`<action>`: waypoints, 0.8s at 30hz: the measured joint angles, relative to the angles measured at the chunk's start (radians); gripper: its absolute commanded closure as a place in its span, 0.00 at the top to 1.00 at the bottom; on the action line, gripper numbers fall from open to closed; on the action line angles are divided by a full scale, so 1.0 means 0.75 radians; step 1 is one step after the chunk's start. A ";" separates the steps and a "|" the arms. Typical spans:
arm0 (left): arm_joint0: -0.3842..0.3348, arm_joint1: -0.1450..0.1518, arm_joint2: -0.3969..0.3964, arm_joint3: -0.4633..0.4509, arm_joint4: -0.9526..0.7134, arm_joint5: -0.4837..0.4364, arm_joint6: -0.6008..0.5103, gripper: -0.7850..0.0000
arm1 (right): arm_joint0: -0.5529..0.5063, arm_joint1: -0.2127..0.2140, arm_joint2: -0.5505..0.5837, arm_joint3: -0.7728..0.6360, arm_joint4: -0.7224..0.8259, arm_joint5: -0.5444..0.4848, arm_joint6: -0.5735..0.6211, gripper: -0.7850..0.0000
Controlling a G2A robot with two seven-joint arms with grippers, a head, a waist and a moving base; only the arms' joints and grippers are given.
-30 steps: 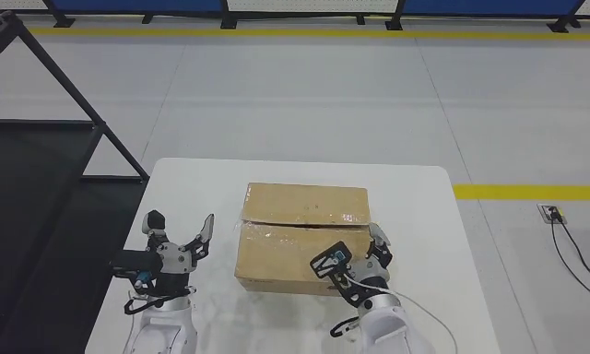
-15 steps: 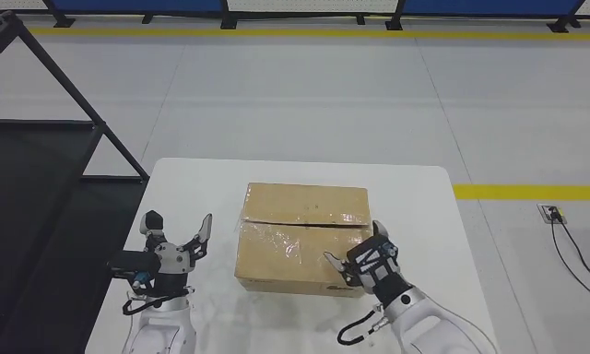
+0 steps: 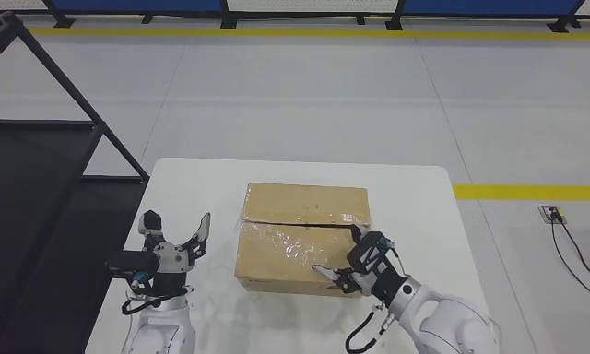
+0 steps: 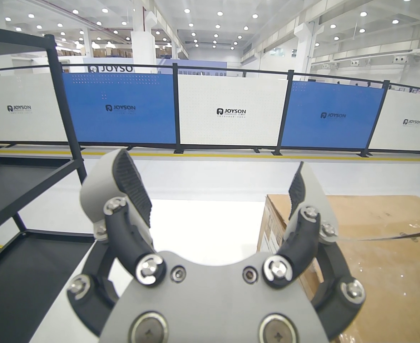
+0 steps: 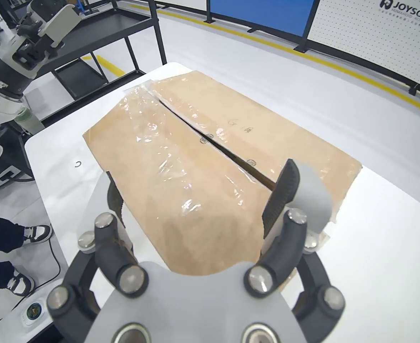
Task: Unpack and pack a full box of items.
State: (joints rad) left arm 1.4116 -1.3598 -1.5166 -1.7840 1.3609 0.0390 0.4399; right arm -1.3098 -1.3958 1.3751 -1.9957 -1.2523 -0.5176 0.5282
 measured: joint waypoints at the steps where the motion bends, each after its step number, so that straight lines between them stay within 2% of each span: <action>1: 0.000 0.000 0.000 0.000 -0.001 -0.001 -0.001 1.00 | 0.005 0.002 -0.003 -0.002 -0.001 0.000 0.015 1.00; 8: -0.004 0.000 0.001 0.003 0.001 -0.001 0.001 1.00 | 0.029 0.021 -0.016 -0.040 -0.005 -0.089 0.070 1.00; 11: -0.004 0.000 0.000 0.004 0.000 -0.001 -0.002 1.00 | 0.028 0.025 -0.022 -0.076 -0.134 -0.085 0.107 1.00; 19: -0.006 0.000 0.002 0.003 0.003 -0.008 -0.002 1.00 | 0.026 0.025 -0.023 -0.075 -0.130 -0.081 0.100 1.00; 24: -0.003 -0.001 -0.001 0.004 -0.003 -0.005 -0.001 1.00 | 0.001 0.032 -0.127 -0.137 -0.416 -0.011 0.085 1.00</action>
State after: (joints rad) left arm 1.4095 -1.3605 -1.5171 -1.7809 1.3588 0.0354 0.4395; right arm -1.3088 -1.3715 1.2801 -2.0981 -1.5647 -0.5258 0.5919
